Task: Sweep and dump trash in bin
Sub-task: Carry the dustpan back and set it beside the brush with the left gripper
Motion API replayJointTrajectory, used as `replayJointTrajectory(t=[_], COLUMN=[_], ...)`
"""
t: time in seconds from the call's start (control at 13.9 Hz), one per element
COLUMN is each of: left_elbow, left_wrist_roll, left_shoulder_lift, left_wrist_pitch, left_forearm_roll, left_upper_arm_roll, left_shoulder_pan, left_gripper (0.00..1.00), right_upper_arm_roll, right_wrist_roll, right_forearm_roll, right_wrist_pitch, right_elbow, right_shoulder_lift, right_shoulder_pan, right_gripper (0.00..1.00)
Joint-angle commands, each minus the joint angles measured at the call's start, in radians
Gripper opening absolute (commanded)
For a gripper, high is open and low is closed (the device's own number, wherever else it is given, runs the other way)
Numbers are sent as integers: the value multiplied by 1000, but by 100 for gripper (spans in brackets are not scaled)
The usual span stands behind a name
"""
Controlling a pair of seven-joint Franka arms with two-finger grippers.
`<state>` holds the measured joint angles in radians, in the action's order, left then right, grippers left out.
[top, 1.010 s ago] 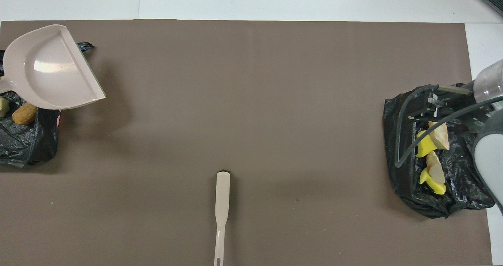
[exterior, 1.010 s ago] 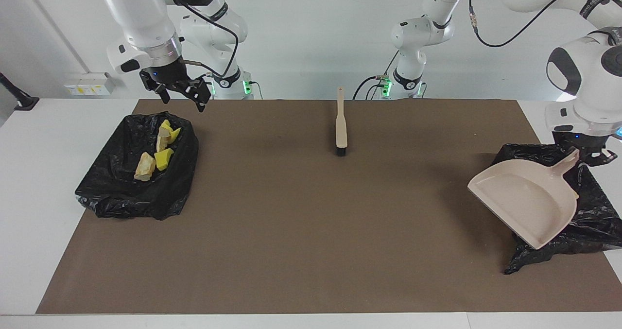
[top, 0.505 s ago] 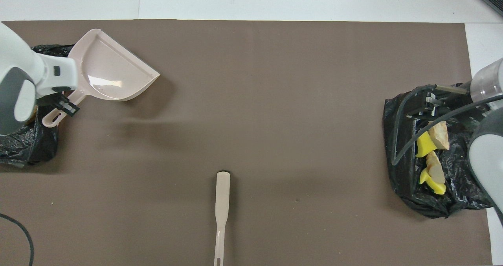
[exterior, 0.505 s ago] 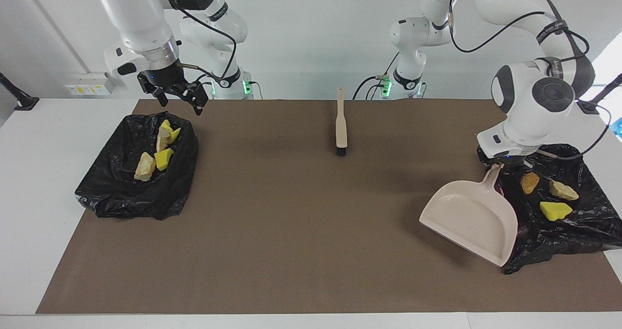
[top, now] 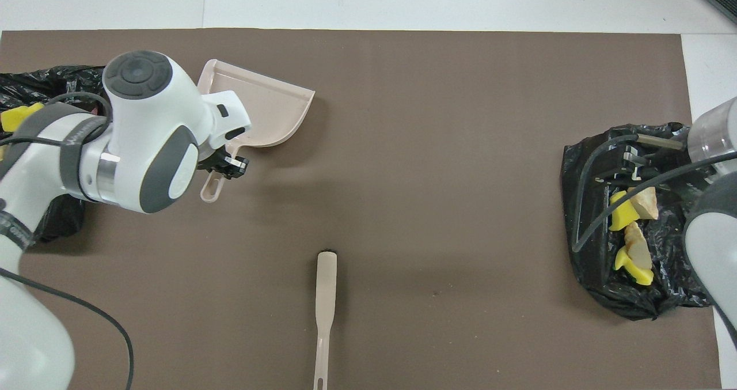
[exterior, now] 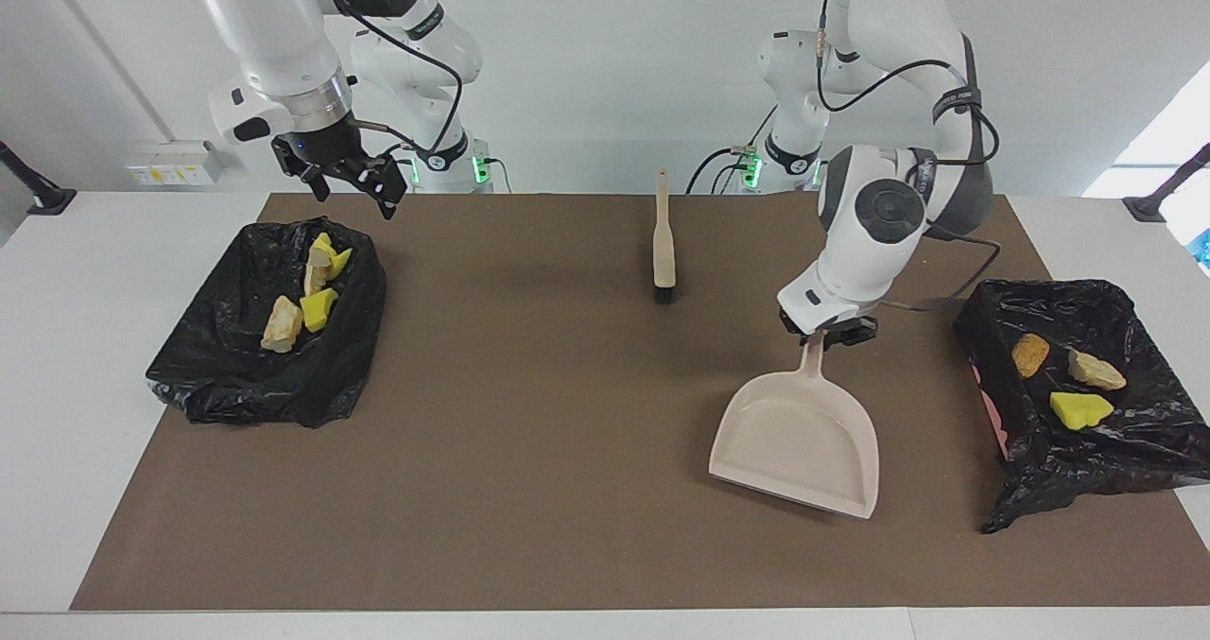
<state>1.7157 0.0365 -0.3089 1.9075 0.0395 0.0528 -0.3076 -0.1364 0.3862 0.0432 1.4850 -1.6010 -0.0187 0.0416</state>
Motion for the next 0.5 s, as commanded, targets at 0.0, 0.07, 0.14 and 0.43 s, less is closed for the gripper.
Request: replayJointTrajectory(t=[0.0,0.07,0.14,0.43], left_elbow=[5,7,8,7], left_wrist_roll=[110,138,178,361], left_shoulder_lift=[-6,-6,-6,-6], left_wrist_pitch=[44,44,45,105], left_forearm_roll=[-55,-94,-102,-144], left_upper_arm_roll=[-21,-22,-22,-22], left_shoulder_pan=[-85,-114,-148,-205], left_gripper=[0,0,0,0], right_upper_arm_roll=[-8,-8,-8,-8], right_wrist_roll=[19,19,17,-62], right_forearm_roll=[-9,-9,-11,-20], right_wrist_pitch=[27,31,31,40], right_elbow=[-45,-49,-50,-42], right_shoulder_lift=[-35,-35,-35,-29], right_shoulder_pan=[14,14,14,20], right_gripper=[100,100,100,100])
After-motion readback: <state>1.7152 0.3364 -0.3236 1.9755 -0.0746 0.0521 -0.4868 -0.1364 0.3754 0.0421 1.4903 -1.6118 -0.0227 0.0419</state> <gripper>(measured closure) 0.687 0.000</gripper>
